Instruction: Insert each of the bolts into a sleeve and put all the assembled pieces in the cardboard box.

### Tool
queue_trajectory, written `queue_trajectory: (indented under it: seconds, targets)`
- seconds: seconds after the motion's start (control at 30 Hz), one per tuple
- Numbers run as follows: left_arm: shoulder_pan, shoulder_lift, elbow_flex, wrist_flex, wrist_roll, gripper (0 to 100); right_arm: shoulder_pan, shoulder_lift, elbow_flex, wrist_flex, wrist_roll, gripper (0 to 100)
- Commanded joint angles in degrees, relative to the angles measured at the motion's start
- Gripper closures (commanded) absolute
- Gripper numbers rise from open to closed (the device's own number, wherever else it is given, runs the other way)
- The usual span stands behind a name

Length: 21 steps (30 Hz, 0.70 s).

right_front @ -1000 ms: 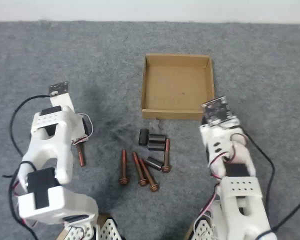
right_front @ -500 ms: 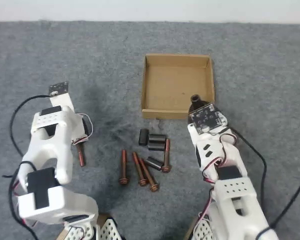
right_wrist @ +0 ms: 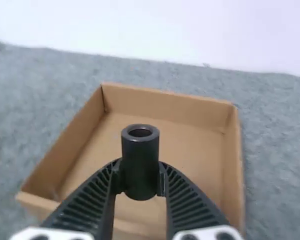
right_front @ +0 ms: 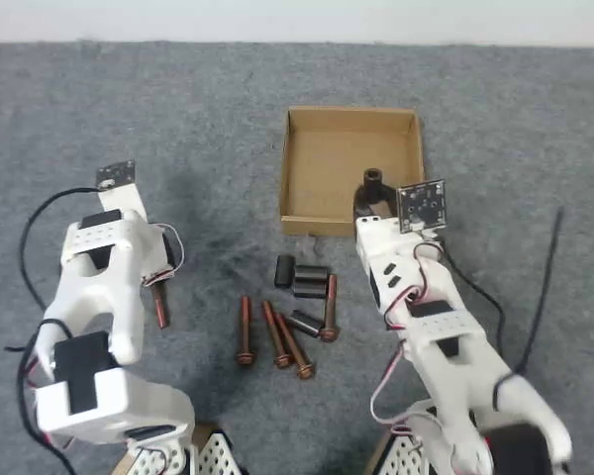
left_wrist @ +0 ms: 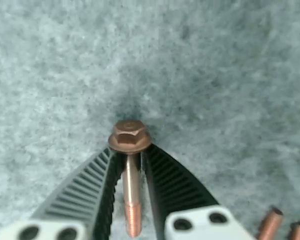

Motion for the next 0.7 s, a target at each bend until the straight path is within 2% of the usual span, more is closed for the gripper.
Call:
queue_trajectory:
  seconds: [0.0,0.23,0.47,0.67]
  targets:
    - [-0.09,-4.04,-0.48,-1.14,-0.53,99,-0.84,6.81,-7.12,-9.01,-0.88,99.2]
    - [0.00,-4.04,-0.66,-1.23,-0.53,99,-1.01,24.04,-16.00,-19.47,-0.88,99.2]
    - [2.99,-4.04,-0.48,-2.29,-0.44,99,-5.32,38.29,-25.23,-31.96,-0.53,99.2]
    - [2.99,-4.13,-0.57,-2.37,-0.44,99,-7.69,46.99,-25.41,-42.86,-0.44,99.2]
